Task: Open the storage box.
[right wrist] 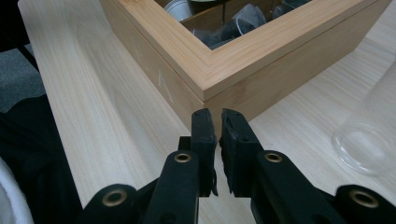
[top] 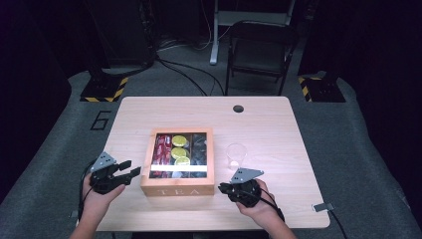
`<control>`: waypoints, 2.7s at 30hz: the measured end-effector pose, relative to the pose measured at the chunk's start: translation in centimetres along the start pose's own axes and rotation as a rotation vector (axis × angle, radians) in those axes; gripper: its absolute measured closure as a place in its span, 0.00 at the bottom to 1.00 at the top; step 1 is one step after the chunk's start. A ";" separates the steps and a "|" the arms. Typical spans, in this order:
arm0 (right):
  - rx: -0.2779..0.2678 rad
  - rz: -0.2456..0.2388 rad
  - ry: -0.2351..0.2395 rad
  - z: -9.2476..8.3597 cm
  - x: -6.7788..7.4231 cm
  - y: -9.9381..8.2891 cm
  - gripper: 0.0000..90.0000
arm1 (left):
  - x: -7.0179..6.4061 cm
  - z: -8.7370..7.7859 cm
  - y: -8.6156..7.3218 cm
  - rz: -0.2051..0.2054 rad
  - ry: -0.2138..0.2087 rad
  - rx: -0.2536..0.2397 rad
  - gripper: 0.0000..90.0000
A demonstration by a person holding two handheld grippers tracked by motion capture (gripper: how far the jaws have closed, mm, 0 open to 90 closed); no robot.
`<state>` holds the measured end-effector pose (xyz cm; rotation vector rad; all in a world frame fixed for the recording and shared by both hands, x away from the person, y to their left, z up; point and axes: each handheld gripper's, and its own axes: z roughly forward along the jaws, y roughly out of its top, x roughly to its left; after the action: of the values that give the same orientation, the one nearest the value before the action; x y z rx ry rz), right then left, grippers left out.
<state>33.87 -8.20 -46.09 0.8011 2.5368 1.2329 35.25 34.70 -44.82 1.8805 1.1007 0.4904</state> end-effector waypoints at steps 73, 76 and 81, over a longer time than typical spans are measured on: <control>-0.073 0.015 0.074 1.5 -0.7 2.2 0.96 | -4.1 -0.3 -1.3 0.133 -0.035 0.019 0.56; -0.083 0.026 0.080 1.4 -0.7 2.2 0.96 | -4.4 0.0 -0.8 0.170 -0.004 0.035 0.56; -0.132 0.043 0.056 0.9 -0.8 2.8 0.86 | -4.3 -0.2 -0.1 0.134 -0.007 0.019 0.56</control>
<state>35.95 -6.65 -44.56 0.8064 2.4613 1.4387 32.75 31.20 -44.40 1.9797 0.9825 0.5499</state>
